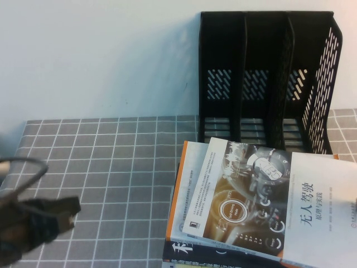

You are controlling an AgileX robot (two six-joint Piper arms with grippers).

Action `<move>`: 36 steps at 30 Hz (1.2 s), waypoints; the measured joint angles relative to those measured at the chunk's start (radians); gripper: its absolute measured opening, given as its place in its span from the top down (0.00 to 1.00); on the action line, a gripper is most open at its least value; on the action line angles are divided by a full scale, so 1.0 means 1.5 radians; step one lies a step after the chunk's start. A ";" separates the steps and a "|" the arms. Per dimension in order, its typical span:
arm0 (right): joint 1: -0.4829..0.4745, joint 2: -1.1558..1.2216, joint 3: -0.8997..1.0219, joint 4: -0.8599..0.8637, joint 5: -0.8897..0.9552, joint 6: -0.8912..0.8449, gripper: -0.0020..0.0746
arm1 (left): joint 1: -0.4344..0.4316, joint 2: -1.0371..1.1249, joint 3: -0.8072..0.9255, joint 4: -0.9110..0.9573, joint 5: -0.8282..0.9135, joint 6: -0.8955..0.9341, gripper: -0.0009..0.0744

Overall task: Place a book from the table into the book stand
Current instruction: Push book with right arm

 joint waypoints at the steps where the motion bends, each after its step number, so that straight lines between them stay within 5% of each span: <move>1: 0.000 0.003 -0.002 0.032 0.000 -0.033 0.98 | 0.001 0.024 -0.017 -0.005 0.000 0.014 0.99; 13: 0.000 0.007 -0.007 0.094 -0.052 -0.107 0.98 | 0.160 0.280 -0.200 -0.056 0.188 0.044 0.99; 21: 0.000 -0.001 -0.007 -0.057 -0.019 0.021 0.98 | 0.131 0.322 -0.201 -0.073 0.216 0.079 0.99; 36: 0.000 0.050 -0.007 -0.050 -0.015 0.023 0.98 | 0.121 0.322 -0.201 -0.077 0.218 0.082 0.99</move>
